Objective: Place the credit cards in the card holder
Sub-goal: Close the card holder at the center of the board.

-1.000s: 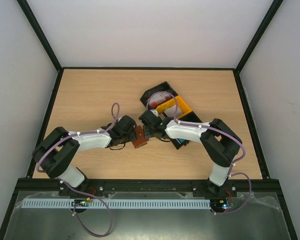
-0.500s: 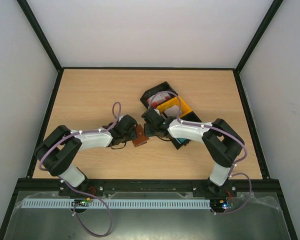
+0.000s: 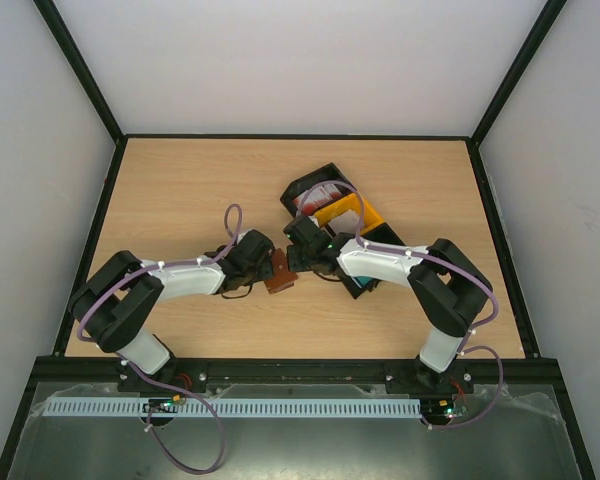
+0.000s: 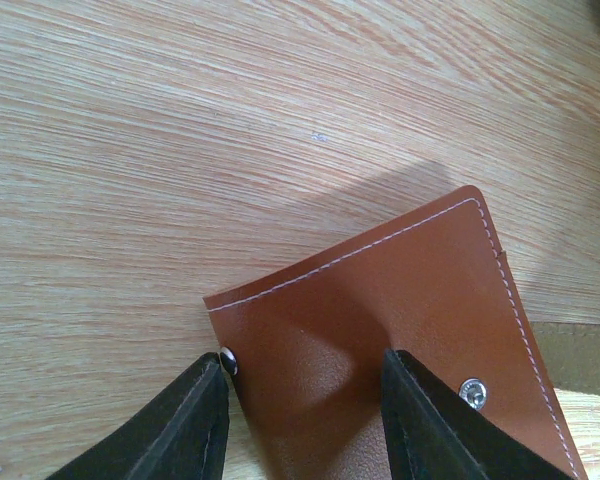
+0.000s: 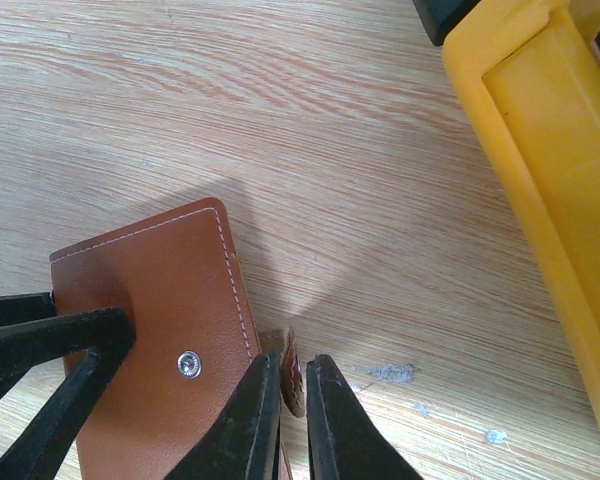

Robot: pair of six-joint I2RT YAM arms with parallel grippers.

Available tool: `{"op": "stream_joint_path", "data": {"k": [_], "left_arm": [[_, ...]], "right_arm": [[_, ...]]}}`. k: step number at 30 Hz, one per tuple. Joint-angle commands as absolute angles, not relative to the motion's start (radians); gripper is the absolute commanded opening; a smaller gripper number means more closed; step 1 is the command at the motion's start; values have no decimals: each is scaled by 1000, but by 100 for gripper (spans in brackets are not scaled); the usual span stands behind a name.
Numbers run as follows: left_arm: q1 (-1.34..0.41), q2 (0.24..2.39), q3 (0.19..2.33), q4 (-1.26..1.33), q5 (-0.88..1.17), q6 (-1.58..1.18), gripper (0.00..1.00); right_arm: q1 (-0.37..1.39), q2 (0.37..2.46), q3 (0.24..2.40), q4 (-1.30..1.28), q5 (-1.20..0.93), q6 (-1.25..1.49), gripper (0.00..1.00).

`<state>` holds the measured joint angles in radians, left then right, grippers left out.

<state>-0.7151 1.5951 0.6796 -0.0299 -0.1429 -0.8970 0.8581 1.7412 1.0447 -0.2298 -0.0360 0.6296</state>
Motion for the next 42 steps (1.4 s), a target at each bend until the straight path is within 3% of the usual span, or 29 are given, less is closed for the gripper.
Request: {"op": "stream_joint_path", "data": {"k": [1,8,16,23,33,42], "left_arm": [[-713,1678,598,-238,-121,-889,44],[-713,1672,594,-234,-116,-891,44],[-713,1671,591,-229,-110,-891,44],[-713,1659,590,-223,-109,-894,41],[-713,1629,578,-171,-67,-911,42],[-712,1616,575,-118,-28,-938,42]], "right_arm": [[856,1745,1032,-223,-39,631,8],[856,1740,1029,-208,-59,631,2],[855,1764,1042,-224,-40,631,10],[856,1757,1037,-212,-41,631,2],[855,1757,1023,-116,-233,608,2],[856,1819,1030,-123,-269,575,2]]}}
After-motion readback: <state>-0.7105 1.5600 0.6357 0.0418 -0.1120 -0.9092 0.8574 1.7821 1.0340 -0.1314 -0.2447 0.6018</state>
